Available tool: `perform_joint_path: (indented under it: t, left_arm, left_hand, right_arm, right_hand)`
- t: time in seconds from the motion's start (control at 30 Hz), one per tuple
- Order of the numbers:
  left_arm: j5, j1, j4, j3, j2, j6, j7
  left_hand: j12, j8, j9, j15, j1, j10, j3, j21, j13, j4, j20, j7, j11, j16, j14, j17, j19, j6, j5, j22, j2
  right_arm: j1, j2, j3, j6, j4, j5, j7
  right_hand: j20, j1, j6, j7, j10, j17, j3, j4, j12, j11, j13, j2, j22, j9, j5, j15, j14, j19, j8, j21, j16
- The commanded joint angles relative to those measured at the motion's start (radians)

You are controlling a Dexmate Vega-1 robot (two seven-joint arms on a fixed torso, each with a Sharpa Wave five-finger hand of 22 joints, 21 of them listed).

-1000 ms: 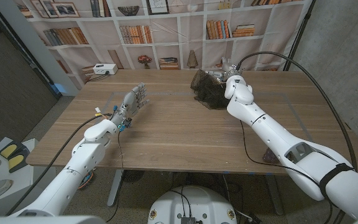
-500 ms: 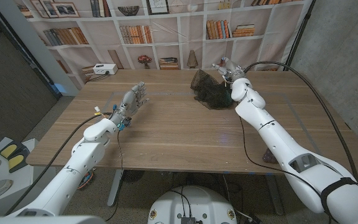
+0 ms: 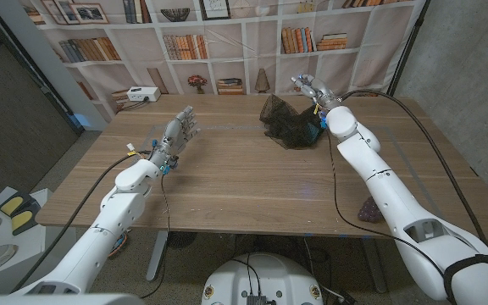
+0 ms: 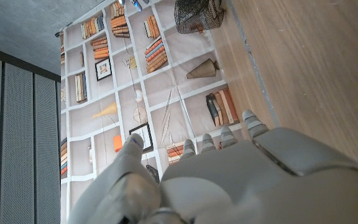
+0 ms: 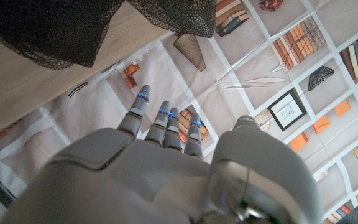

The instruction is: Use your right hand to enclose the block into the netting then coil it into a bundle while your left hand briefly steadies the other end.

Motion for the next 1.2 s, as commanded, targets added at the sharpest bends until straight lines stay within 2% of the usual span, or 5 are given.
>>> perform_joint_path:
  t: [0.03,0.2,0.53,1.0,1.2]
  left_arm:
    - [0.096,0.031,-0.045,-0.022,-0.048,-0.071,0.206]
    - [0.137,0.036,-0.062,-0.021,-0.037,-0.078,0.243]
    - [0.114,0.007,-0.036,-0.02,-0.028,-0.09,0.202]
    - [0.066,-0.062,0.089,-0.013,-0.028,-0.116,0.099]
    - [0.043,-0.085,0.127,-0.012,-0.03,-0.093,0.069]
  left_hand:
    - [0.016,0.014,0.003,0.002,0.011,0.032,0.012,0.009,0.006,0.0,0.002,0.01,0.004,0.008,0.021,0.005,0.014,0.038,0.0,0.004,0.018]
    - [0.02,0.016,0.003,0.003,0.017,0.049,0.019,0.008,0.007,-0.002,0.002,0.011,0.006,0.007,0.028,0.005,0.013,0.057,-0.002,0.003,0.024]
    - [0.021,0.014,0.004,0.001,0.022,0.059,0.023,0.008,0.008,-0.005,0.0,0.009,0.008,0.006,0.034,0.005,0.014,0.065,-0.004,0.003,0.028]
    - [0.018,0.008,0.004,-0.002,0.026,0.063,0.027,0.008,0.009,-0.006,-0.001,0.01,0.013,0.002,0.034,0.005,0.015,0.069,-0.007,0.003,0.029]
    - [0.014,0.003,0.004,-0.004,0.026,0.057,0.028,0.007,0.009,-0.005,-0.002,0.012,0.018,-0.001,0.03,0.005,0.012,0.065,-0.008,0.004,0.03]
  right_arm:
    - [-0.061,0.02,0.138,0.118,0.013,0.277,0.12]
    - [-0.1,0.044,0.189,0.14,0.011,0.354,0.12]
    - [-0.166,0.085,0.263,0.149,-0.023,0.443,0.1]
    - [-0.287,0.134,0.298,0.054,-0.212,0.385,-0.023]
    - [-0.288,0.159,0.283,0.077,-0.224,0.362,-0.03]
  right_hand:
    - [-0.011,0.008,0.024,0.007,0.029,-0.002,0.011,0.002,0.008,0.016,0.002,0.002,0.003,0.0,-0.004,0.005,0.014,0.007,0.005,0.008,0.003]
    - [-0.023,0.003,0.048,0.014,0.046,-0.008,0.015,0.003,0.01,0.022,0.001,0.001,0.002,0.0,-0.009,0.013,0.027,0.017,0.008,0.01,0.004]
    - [-0.021,-0.012,0.086,0.026,0.086,-0.019,0.017,0.008,0.018,0.03,-0.002,-0.006,0.001,-0.001,-0.021,0.022,0.05,0.02,0.01,0.008,0.008]
    - [-0.013,-0.028,0.098,0.032,0.106,-0.025,0.014,0.015,0.02,0.041,-0.003,-0.009,0.001,-0.001,-0.028,0.028,0.056,0.016,0.006,0.004,0.007]
    - [0.009,-0.035,0.092,0.03,0.1,-0.03,0.015,0.017,0.014,0.039,-0.004,-0.009,0.002,-0.001,-0.032,0.027,0.053,0.005,-0.003,-0.002,0.003]
